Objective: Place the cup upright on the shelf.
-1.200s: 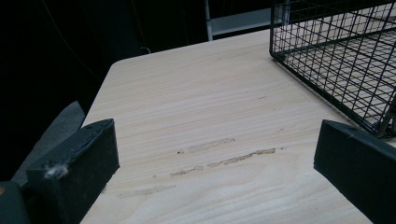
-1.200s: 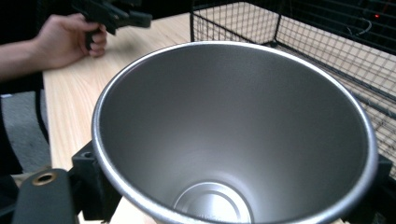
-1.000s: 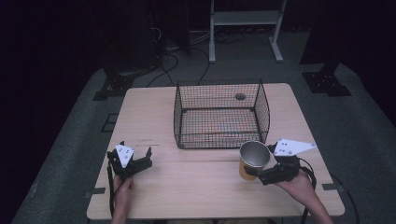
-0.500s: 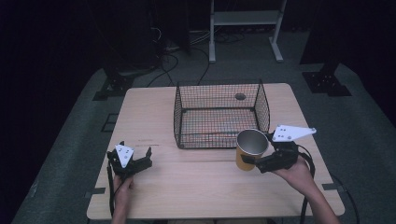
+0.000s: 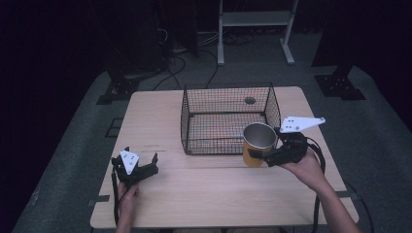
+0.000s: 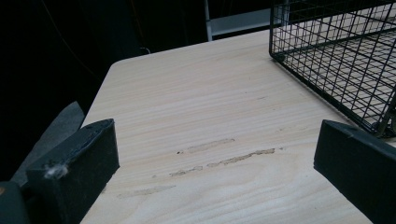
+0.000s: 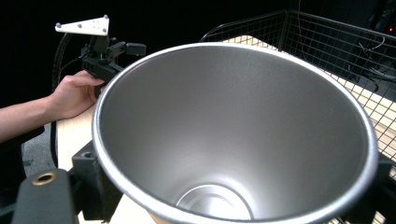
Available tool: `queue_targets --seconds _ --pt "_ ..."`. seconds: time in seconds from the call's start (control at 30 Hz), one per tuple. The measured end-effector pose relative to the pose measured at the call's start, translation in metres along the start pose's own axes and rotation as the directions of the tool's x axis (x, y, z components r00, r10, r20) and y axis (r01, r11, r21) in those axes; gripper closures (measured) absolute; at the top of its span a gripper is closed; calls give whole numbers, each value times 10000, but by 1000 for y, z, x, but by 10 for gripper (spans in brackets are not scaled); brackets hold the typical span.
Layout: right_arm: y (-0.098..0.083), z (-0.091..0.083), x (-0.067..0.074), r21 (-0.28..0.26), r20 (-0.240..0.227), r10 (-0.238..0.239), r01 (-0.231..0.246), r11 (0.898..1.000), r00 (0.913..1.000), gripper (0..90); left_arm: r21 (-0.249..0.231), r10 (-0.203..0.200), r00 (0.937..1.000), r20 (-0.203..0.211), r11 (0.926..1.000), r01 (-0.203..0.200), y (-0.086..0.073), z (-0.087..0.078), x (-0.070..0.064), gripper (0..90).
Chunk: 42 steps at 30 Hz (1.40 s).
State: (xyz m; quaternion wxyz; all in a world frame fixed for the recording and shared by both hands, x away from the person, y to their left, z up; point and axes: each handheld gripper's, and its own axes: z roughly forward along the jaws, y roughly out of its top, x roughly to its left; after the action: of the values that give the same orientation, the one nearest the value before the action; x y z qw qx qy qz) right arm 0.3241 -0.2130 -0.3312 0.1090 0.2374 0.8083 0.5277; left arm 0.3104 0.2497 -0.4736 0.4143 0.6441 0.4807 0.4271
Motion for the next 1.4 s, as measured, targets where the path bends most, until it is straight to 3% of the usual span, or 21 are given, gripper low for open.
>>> queue_targets --seconds 0.63,1.0,1.4 --pt "34 13 -26 -30 -107 207 -207 9998 9997 138 11 -3 10000 6 10000 3 0 0 0 0" --pt "49 32 -50 118 44 393 -393 9992 9992 138 11 -20 10000 20 10000 20 0 0 1 0" --pt "60 50 -67 331 42 385 -386 9987 9993 137 -10 -44 10000 41 10000 44 0 0 1 0"
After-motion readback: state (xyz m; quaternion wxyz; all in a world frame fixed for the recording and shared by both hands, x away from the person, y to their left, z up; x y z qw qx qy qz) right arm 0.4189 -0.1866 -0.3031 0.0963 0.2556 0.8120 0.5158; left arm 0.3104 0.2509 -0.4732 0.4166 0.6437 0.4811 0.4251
